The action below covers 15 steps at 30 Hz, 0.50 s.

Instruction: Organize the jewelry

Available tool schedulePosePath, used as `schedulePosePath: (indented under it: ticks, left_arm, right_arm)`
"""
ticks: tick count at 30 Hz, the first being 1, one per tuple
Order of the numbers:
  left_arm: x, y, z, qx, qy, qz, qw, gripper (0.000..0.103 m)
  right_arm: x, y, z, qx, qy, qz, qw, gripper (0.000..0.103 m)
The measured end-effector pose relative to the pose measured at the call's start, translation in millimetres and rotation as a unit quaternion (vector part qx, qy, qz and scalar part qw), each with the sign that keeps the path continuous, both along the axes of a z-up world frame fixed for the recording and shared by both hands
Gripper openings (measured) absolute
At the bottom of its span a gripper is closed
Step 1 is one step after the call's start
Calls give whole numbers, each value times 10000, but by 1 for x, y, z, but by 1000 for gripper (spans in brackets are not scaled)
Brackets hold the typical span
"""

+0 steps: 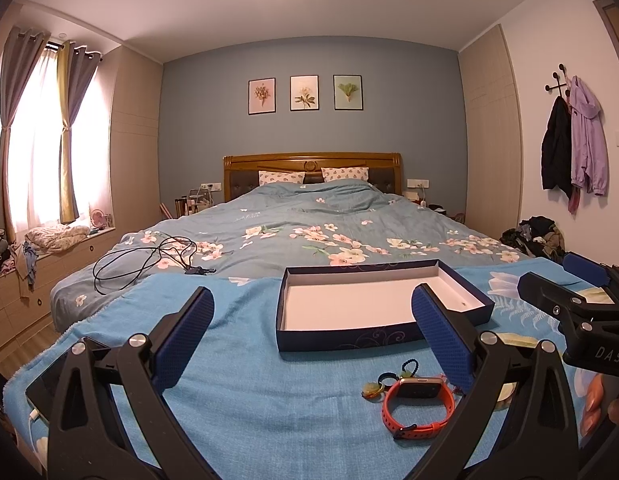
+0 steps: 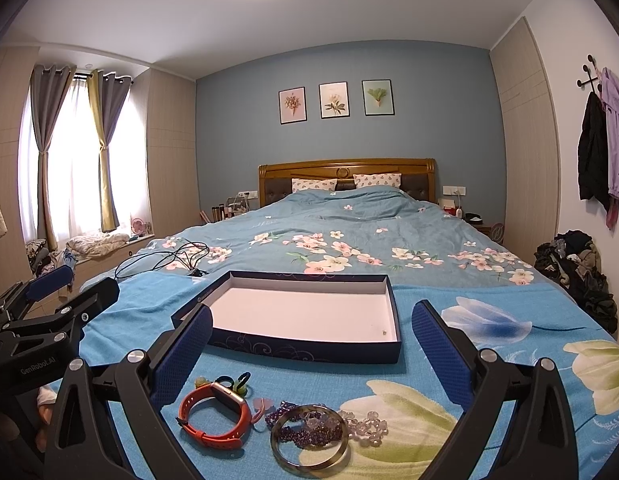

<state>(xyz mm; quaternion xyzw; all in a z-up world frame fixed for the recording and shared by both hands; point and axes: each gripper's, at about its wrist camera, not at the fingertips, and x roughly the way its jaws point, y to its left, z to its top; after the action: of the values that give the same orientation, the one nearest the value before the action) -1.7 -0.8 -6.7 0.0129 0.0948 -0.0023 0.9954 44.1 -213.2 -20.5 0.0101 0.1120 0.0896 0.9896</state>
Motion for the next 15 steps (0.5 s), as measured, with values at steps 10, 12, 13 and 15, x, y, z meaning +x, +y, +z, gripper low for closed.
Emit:
schedulePosePath:
  ticks: [10, 12, 13, 15]
  left_arm:
    - [18, -9, -12, 168, 735, -553, 9956, 97]
    - [26, -15, -19, 318, 1057, -730, 9912, 97]
    - [29, -17, -22, 377, 1186, -791, 9891, 97]
    - [34, -19, -28, 392, 1424, -962, 9843, 97]
  right_arm:
    - [12, -8, -13, -110, 691, 218, 9973, 96]
    - [15, -12, -18, -146, 933, 284, 9951, 92]
    - [17, -13, -20, -161, 1074, 329, 9935, 87]
    - [20, -16, -27, -176, 1383, 419, 9893, 79]
